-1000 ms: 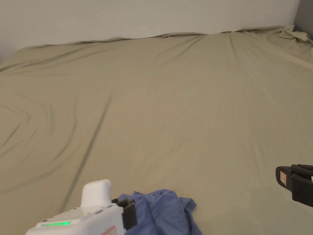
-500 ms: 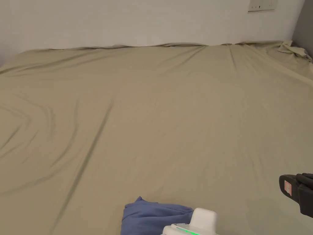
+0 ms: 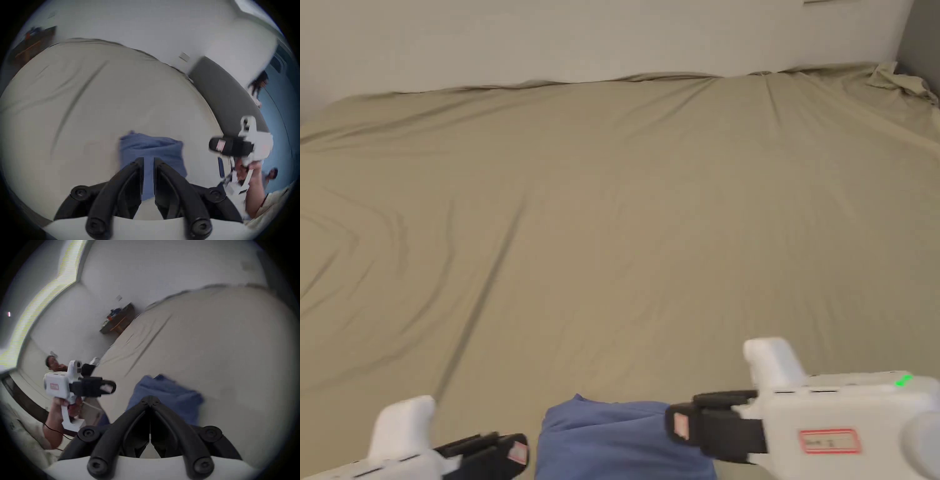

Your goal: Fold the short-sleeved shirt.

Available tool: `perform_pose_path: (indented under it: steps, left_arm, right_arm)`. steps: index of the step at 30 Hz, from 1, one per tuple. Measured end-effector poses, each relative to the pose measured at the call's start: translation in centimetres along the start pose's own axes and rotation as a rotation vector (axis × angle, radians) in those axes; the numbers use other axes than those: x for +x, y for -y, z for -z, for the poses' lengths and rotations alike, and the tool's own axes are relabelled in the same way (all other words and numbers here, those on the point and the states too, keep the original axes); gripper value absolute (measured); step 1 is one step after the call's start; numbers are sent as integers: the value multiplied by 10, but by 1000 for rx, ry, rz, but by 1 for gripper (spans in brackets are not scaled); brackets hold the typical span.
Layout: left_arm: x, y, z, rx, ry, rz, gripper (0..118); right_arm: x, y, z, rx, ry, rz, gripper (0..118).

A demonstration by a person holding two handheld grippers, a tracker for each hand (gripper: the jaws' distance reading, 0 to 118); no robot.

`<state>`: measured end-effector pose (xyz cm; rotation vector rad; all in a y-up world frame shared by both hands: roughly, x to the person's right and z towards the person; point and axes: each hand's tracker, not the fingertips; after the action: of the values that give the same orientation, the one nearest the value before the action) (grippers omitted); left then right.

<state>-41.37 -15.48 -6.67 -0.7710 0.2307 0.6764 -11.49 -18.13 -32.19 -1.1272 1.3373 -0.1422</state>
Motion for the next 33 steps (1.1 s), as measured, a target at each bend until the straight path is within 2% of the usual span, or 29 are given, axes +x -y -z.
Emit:
perform_pose_path:
  steps: [2,3,5,6,7,9,10,11,12,13,14,15,16,17,22,27,28,29,30,31,33]
  left_arm:
    - [-16,-1,-3,24,56,-66,13]
    - [-20,-1,-2,27,81,-88,13]
    - [-17,-1,2,20,89,-108,13]
    - [-17,-1,5,19,92,-110,13]
    - [-17,-2,8,14,95,-108,13]
    - [-21,-1,17,-1,107,-88,13]
    - [-21,0,22,-14,112,-72,14]
    - [-22,1,28,-30,126,-61,15]
    - [-22,3,31,-53,147,-50,25]
    - [-23,5,37,-82,177,-30,57]
    - [-24,7,46,-110,193,-19,101]
    - [-24,9,55,-142,176,-14,118]
    - [-25,14,64,-186,131,6,118]
    - [-31,8,58,-113,101,11,118]
    - [-32,25,108,-233,212,-40,118]
    - [1,24,143,-277,209,-35,118]
    - [0,24,146,-263,225,-39,112]
    - [2,22,145,-239,226,-38,97]
    - [3,21,144,-227,159,-17,77]
    - [2,20,143,-244,152,-2,65]
    - [0,22,139,-270,220,-61,56]
  right_arm:
    - [26,8,29,-71,-4,113,3]
    - [37,12,38,-104,27,152,3]
    - [56,23,54,-209,206,180,3]
    - [60,28,58,-252,269,139,3]
    - [63,34,61,-268,284,93,3]
    - [69,35,55,-198,205,158,3]
    - [72,32,54,-208,206,203,3]
    - [70,34,53,-208,216,179,3]
    - [69,36,54,-210,216,134,3]
    - [69,36,54,-215,226,71,3]
    - [72,36,52,-218,225,74,3]
    - [73,37,51,-215,214,100,3]
    - [77,38,51,-213,186,153,3]
    - [80,38,52,-213,181,163,3]
    - [81,41,51,-200,177,157,3]
    - [82,41,51,-193,165,173,3]
    - [83,42,51,-191,164,174,3]
    - [83,42,51,-189,162,176,3]
    - [83,43,50,-188,163,178,3]
    - [84,43,49,-184,155,188,3]
    - [85,44,49,-177,144,201,3]
